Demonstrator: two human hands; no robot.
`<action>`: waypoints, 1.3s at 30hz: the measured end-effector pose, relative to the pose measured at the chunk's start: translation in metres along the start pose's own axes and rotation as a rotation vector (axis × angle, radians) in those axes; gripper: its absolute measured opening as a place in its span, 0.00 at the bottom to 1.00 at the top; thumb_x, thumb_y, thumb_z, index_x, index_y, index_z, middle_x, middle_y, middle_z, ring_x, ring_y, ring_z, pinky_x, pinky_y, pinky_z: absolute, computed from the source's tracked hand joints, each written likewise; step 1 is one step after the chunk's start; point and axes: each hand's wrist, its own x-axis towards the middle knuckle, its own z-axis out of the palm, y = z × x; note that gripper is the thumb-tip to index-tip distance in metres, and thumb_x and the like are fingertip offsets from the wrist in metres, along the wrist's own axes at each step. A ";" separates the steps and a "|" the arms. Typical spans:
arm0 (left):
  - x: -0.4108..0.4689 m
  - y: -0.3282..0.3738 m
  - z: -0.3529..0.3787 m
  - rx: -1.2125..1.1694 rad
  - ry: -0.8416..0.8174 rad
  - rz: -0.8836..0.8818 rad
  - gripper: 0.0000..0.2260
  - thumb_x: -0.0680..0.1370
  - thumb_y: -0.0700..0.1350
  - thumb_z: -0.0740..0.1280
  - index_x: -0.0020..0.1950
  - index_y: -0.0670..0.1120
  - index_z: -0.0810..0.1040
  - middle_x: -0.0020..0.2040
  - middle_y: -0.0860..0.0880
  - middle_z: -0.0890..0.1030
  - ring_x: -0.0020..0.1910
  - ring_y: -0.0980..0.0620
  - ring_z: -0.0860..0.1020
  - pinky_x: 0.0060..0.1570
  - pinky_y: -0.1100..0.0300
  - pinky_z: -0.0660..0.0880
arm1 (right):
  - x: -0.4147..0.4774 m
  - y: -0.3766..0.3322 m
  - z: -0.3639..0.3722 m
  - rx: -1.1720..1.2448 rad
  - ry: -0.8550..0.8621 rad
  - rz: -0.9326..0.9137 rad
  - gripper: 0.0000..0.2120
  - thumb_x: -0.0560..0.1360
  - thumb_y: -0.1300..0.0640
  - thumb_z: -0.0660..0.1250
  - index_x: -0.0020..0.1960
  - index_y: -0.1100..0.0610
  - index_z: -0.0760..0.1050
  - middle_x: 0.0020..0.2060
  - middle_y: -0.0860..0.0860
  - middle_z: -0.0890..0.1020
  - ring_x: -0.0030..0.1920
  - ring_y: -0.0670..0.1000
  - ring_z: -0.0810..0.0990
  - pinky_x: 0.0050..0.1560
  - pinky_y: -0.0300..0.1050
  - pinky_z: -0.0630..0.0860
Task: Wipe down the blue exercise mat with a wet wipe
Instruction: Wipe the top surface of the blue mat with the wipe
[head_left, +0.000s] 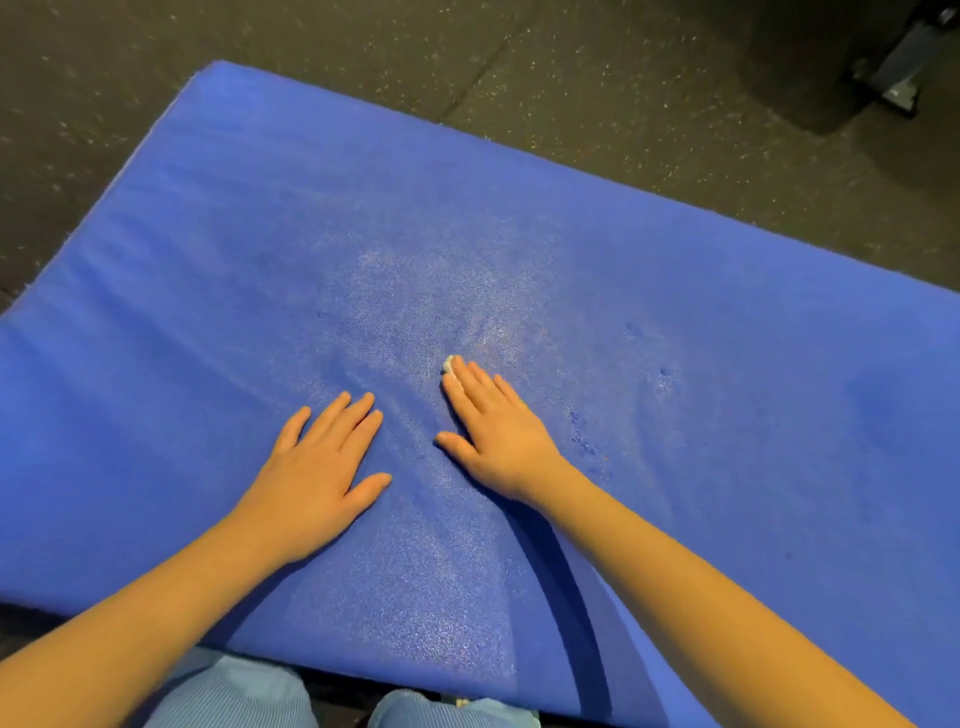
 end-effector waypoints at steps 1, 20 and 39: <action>0.007 -0.001 -0.003 -0.020 -0.002 -0.002 0.37 0.75 0.65 0.44 0.76 0.44 0.64 0.77 0.48 0.60 0.77 0.48 0.55 0.73 0.47 0.50 | 0.003 0.010 -0.003 -0.041 0.010 -0.004 0.32 0.82 0.43 0.52 0.79 0.55 0.44 0.78 0.50 0.45 0.78 0.52 0.43 0.76 0.49 0.41; 0.082 -0.021 -0.023 0.043 -0.066 0.099 0.36 0.74 0.65 0.41 0.77 0.48 0.53 0.77 0.52 0.49 0.77 0.49 0.51 0.72 0.48 0.46 | 0.068 0.060 -0.035 0.049 0.132 0.371 0.33 0.82 0.44 0.51 0.79 0.58 0.42 0.78 0.53 0.44 0.78 0.54 0.42 0.75 0.52 0.42; 0.166 -0.027 -0.029 0.229 -0.005 0.260 0.37 0.73 0.66 0.52 0.70 0.42 0.72 0.71 0.42 0.71 0.68 0.38 0.70 0.59 0.35 0.70 | 0.141 0.162 -0.089 0.049 0.232 0.633 0.30 0.83 0.45 0.49 0.79 0.58 0.46 0.78 0.53 0.48 0.78 0.54 0.46 0.75 0.54 0.45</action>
